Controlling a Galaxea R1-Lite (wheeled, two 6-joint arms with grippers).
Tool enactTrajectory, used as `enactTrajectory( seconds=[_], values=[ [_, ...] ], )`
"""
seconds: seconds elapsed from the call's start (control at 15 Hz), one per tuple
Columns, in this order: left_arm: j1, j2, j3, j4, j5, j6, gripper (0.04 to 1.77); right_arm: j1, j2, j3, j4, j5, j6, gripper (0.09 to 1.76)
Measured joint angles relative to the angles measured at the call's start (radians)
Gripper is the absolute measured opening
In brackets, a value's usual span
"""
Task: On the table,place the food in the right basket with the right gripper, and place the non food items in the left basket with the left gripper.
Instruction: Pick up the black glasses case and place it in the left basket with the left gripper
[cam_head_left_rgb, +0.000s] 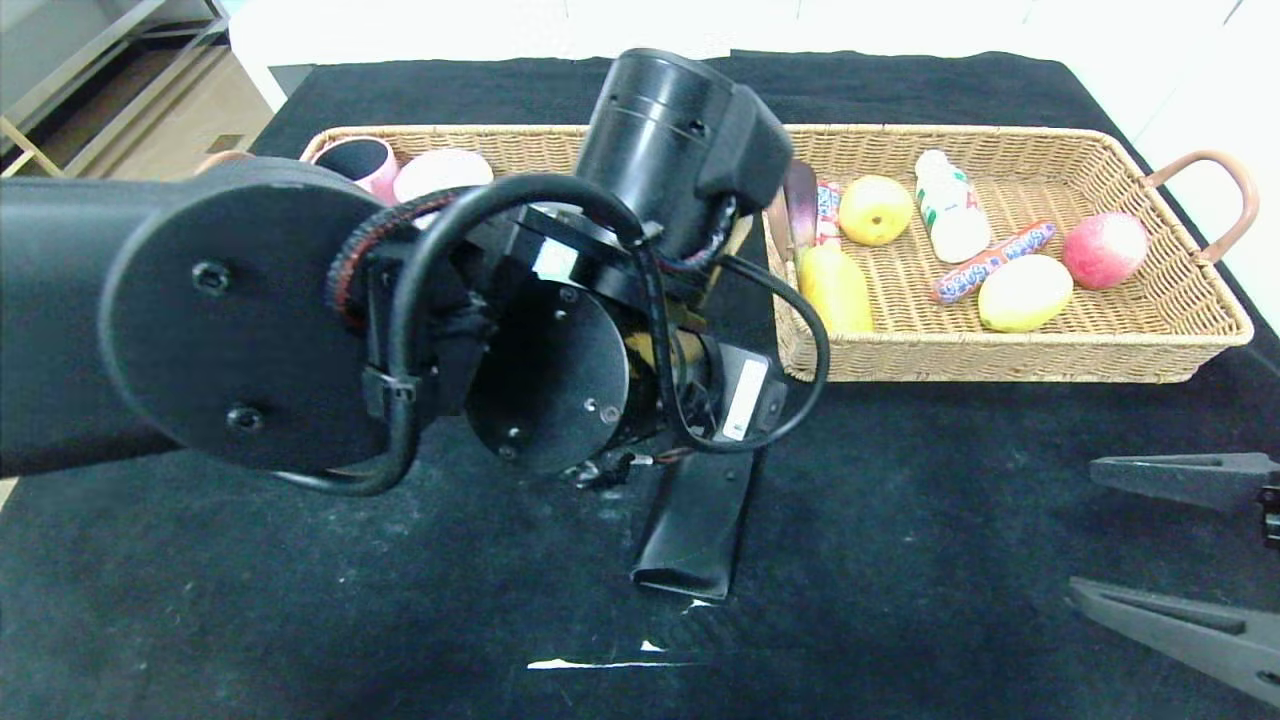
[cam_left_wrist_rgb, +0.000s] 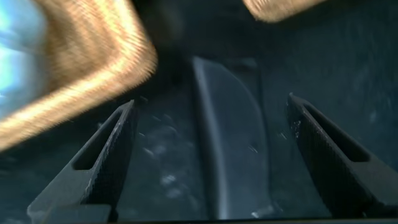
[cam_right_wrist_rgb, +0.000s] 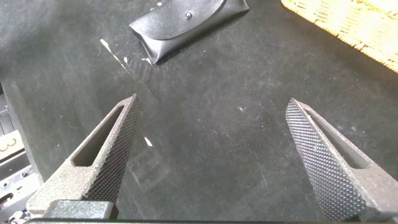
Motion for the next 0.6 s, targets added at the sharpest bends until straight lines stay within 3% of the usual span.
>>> enactTrajectory(
  seconds=[0.6],
  values=[
    [-0.014,0.061,-0.004,0.032,0.003,-0.051,1.71,-0.002,-0.001,0.0,0.0,0.0,0.0,1.71]
  ],
)
